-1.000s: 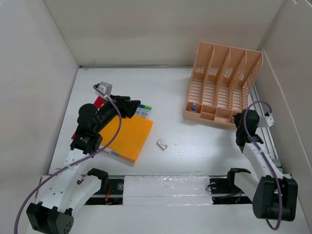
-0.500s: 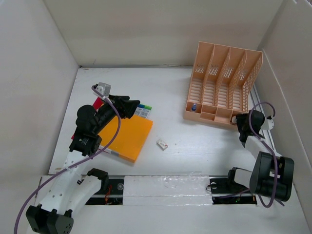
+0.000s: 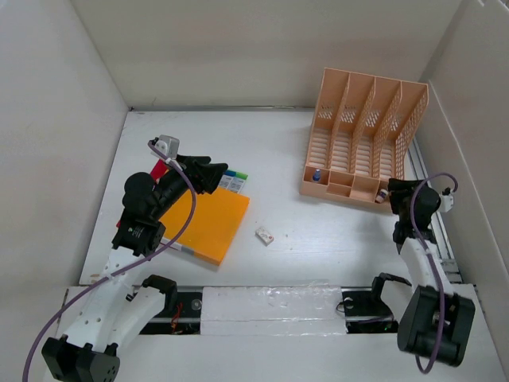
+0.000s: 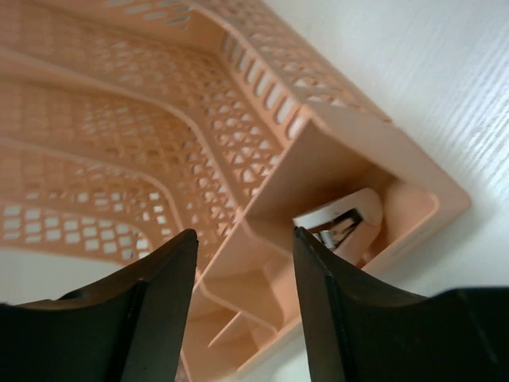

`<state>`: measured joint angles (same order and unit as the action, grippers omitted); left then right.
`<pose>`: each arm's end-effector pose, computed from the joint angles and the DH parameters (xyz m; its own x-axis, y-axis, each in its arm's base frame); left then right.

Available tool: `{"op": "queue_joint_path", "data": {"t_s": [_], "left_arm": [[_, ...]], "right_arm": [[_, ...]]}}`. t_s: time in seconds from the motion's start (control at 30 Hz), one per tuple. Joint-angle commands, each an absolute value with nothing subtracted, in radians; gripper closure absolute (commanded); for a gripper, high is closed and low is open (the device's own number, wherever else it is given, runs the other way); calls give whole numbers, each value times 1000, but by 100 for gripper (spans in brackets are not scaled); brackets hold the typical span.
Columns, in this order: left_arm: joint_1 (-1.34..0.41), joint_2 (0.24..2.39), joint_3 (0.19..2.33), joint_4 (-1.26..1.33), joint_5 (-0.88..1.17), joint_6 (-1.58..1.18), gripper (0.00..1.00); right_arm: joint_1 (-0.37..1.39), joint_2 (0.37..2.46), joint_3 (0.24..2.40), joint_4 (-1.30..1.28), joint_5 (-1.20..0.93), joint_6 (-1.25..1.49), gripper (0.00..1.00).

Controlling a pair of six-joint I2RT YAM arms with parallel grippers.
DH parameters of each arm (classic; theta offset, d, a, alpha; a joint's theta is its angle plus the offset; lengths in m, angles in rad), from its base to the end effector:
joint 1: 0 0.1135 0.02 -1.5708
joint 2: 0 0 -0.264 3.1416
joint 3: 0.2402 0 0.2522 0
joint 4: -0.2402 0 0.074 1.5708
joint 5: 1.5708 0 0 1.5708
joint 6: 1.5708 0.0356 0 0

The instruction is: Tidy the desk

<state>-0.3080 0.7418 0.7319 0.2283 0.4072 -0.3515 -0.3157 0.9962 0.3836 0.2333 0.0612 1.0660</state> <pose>0.1625 -0.0665 0.3725 -0.0288 -0.3226 -0.9461 0.6784 0.6889 -0.2556 0.2020 -0.0683 0.2028 0.1483 0.8706 -0.4691 0.4841 0.3497 0.8021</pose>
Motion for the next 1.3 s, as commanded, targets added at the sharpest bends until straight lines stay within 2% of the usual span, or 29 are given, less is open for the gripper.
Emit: {"op": "queue_joint_path", "data": {"t_s": [0.0,0.07,0.1,0.17,0.3,0.4,0.5,0.57,0.63,0.67,0.7,0.8,0.93,1.07,1.27], "left_arm": [[-311,727,741,273,402,-353,40],[-311,721,741,273,397,-350,40],[-311,719,742,270,396,-348,40],[-311,732,745,268,393,-347,40],[-311,741,745,271,405,-350,41],[-311,752,750,265,391,-347,41],[-311,755,749,265,403,-351,41],[-311,747,749,267,396,-350,41],[-311,750,753,256,380,-344,41],[-311,749,753,253,377,-344,41],[-311,749,753,253,377,-344,41],[-311,736,753,252,365,-342,41],[-311,735,755,250,367,-342,41],[-311,726,753,245,356,-339,41],[-311,730,749,258,371,-347,41]], "right_arm": [[-260,856,368,189,30,1006,44],[-235,781,380,138,61,945,48],[-223,761,385,100,66,927,56],[-189,733,391,84,32,882,65],[-103,771,399,167,-220,796,90],[56,845,466,137,-267,695,98],[300,971,557,95,-232,553,99],[430,1087,619,58,-180,464,96],[613,1161,685,45,-80,424,79],[706,1271,733,43,-27,378,61],[742,1272,733,43,-8,377,53],[814,1405,831,23,58,341,39],[854,1532,929,43,51,322,38],[883,1637,1020,-69,77,308,39],[937,1677,1014,-112,32,284,39]]}}
